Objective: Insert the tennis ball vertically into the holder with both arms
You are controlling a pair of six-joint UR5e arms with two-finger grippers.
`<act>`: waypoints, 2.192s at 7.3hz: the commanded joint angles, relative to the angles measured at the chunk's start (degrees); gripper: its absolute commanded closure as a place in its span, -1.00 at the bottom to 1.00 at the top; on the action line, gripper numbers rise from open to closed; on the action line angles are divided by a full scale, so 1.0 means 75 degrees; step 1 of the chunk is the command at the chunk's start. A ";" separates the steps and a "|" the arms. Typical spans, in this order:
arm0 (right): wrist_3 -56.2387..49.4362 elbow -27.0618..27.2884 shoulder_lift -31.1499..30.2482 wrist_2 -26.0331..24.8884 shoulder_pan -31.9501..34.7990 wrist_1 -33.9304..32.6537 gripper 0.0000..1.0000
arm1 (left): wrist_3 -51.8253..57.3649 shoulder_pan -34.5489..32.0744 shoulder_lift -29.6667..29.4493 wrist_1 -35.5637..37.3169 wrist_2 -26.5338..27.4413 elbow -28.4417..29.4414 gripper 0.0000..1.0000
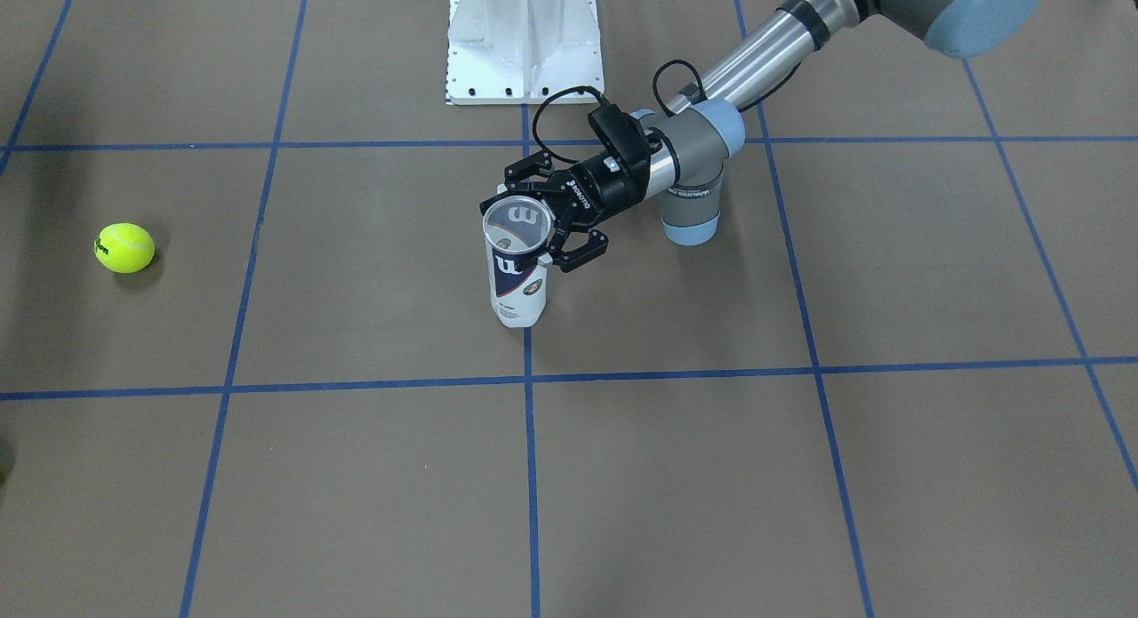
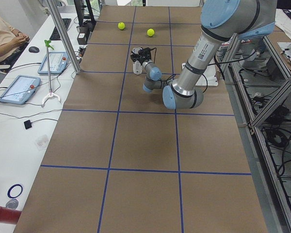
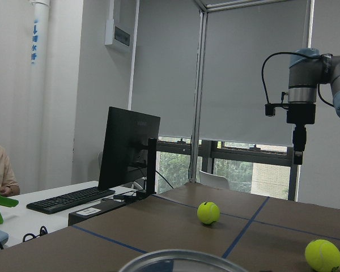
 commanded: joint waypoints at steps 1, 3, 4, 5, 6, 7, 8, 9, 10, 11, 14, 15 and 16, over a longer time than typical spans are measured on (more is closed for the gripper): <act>0.0027 0.0001 0.0067 0.0012 -0.0105 -0.0012 -0.99 | 0.0079 0.0011 0.0001 0.0041 -0.0012 -0.0035 -0.71; 0.0027 0.0000 0.0067 0.0012 -0.0117 -0.0012 -0.99 | 0.0056 0.0011 -0.0046 0.0017 -0.0012 -0.0130 -0.72; 0.0027 -0.0011 0.0067 0.0012 -0.0117 -0.0012 -0.99 | 0.0055 0.0011 -0.0046 0.0040 -0.0012 -0.0130 -0.75; 0.0027 0.0000 0.0067 0.0012 -0.0117 -0.0012 -0.99 | 0.0067 -0.0001 -0.0011 0.0041 -0.0012 -0.0118 -0.82; 0.0027 0.0001 0.0067 0.0012 -0.0117 -0.0012 -0.99 | 0.0067 -0.0001 -0.0034 0.0041 -0.0012 -0.0129 -0.82; 0.0027 0.0001 0.0067 0.0012 -0.0117 -0.0012 -0.99 | 0.0079 -0.0001 -0.0011 0.0041 -0.0012 -0.0130 -0.82; 0.0027 0.0001 0.0067 0.0012 -0.0129 -0.0012 -0.99 | 0.0079 -0.0001 -0.0011 0.0041 -0.0012 -0.0130 -0.82; 0.0027 0.0012 0.0067 0.0012 -0.0117 0.0000 -0.99 | 0.0079 -0.0001 -0.0011 0.0041 0.0000 -0.0130 -0.83; 0.0027 0.0012 0.0067 0.0012 -0.0129 -0.0012 -0.99 | 0.0090 -0.0001 0.0001 0.0087 0.0000 -0.0118 -0.97; 0.0027 0.0012 0.0067 0.0012 -0.0117 0.0000 -0.99 | 0.0160 -0.0001 0.0036 0.0273 -0.0012 -0.0118 -0.98; 0.0039 0.0012 0.0079 0.0012 -0.0129 0.0000 -0.99 | 0.0196 0.0023 0.0141 0.0345 -0.0012 -0.0071 -0.99; 0.0051 0.0059 0.0126 0.0012 -0.0280 0.0000 -0.99 | 0.0196 0.0023 0.0153 0.0531 -0.0012 -0.0083 -0.98; 0.0666 0.0198 0.0288 0.0000 -0.0629 0.0000 -0.99 | 0.0196 0.0023 0.0142 0.0858 -0.0012 -0.0106 -0.98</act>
